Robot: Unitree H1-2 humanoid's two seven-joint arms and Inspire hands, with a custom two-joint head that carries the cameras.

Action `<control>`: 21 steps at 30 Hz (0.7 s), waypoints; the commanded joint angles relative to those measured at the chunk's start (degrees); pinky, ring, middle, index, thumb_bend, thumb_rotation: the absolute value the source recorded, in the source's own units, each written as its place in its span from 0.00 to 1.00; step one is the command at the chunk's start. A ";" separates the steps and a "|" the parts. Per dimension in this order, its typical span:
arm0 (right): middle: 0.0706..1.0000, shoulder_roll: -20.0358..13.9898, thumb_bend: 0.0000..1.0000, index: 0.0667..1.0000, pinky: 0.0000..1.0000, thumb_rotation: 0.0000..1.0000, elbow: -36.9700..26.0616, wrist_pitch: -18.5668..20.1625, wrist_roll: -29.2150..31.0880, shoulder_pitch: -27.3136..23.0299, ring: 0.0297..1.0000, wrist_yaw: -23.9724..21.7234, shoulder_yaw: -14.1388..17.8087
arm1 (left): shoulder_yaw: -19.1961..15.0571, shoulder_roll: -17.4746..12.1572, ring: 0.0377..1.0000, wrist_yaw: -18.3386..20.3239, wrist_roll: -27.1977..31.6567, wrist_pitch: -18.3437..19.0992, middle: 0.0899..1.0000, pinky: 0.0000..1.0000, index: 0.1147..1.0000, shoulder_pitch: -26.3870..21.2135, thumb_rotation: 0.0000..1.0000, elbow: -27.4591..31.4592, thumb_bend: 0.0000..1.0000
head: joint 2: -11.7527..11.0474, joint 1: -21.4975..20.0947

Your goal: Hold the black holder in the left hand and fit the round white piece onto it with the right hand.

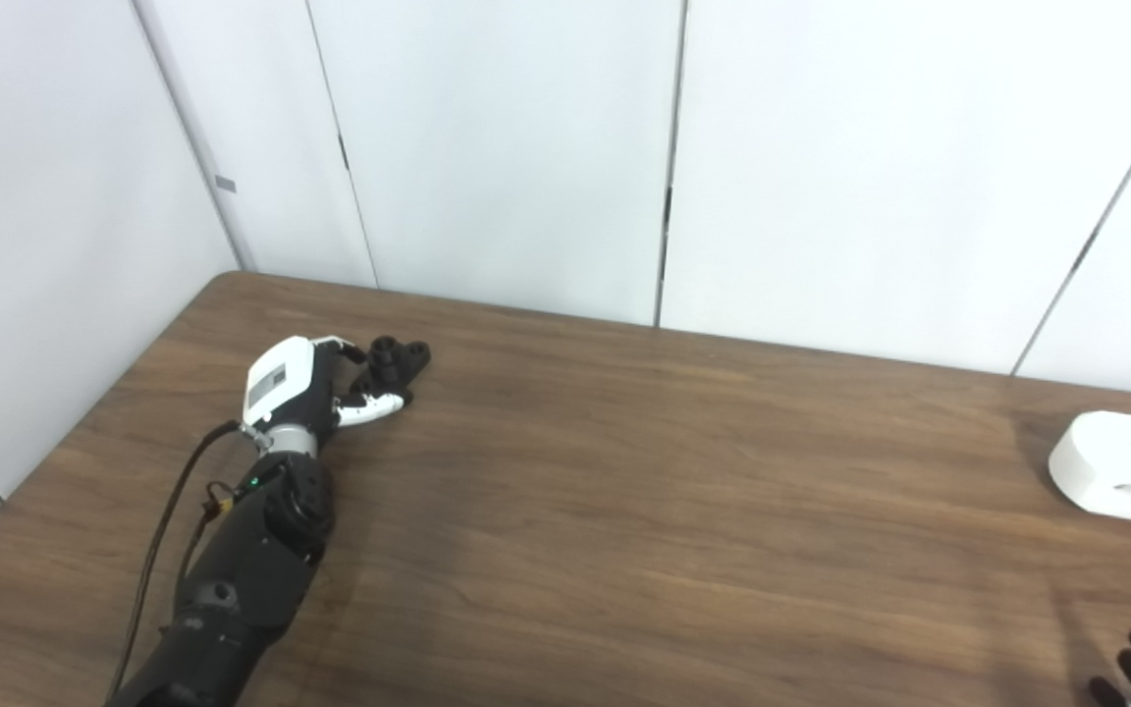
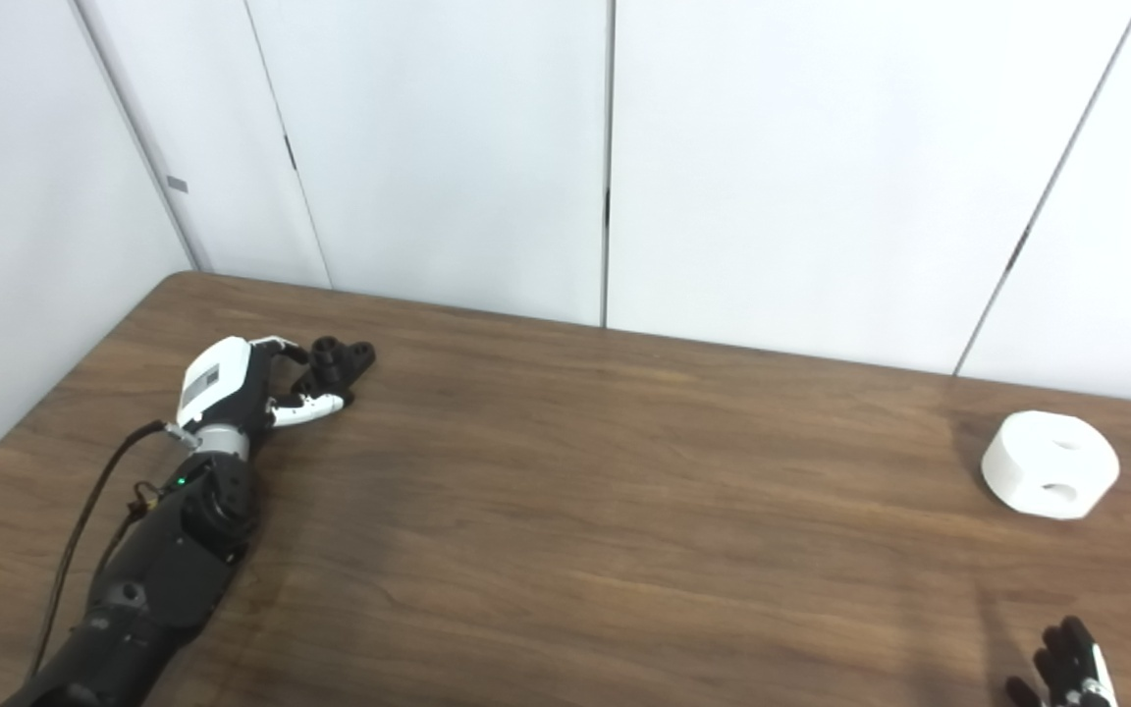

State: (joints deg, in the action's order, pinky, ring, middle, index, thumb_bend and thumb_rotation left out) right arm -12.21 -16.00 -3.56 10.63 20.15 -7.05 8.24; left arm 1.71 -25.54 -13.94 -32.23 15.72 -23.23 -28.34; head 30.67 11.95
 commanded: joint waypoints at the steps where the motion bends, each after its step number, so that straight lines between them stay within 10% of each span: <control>1: 1.00 -0.36 0.58 1.00 1.00 1.00 -0.15 1.03 -0.59 1.74 1.00 -0.14 -0.02 | 0.29 -1.67 0.93 -0.53 -0.21 -0.29 0.85 0.92 0.61 -1.88 0.30 -0.16 0.86 | 0.03 0.02; 21: 1.00 -0.12 0.61 1.00 1.00 1.00 -1.21 2.52 0.52 2.00 1.00 0.05 0.34 | 2.27 -1.43 0.91 -1.24 -1.18 0.46 0.82 0.87 0.54 -0.98 0.24 0.64 0.81 | 0.71 0.20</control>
State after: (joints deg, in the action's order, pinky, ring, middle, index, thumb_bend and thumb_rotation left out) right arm -12.14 -16.85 -2.56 10.99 20.45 -7.03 8.29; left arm 3.46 -25.76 -15.31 -32.53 15.82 -23.19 -28.21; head 31.38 12.13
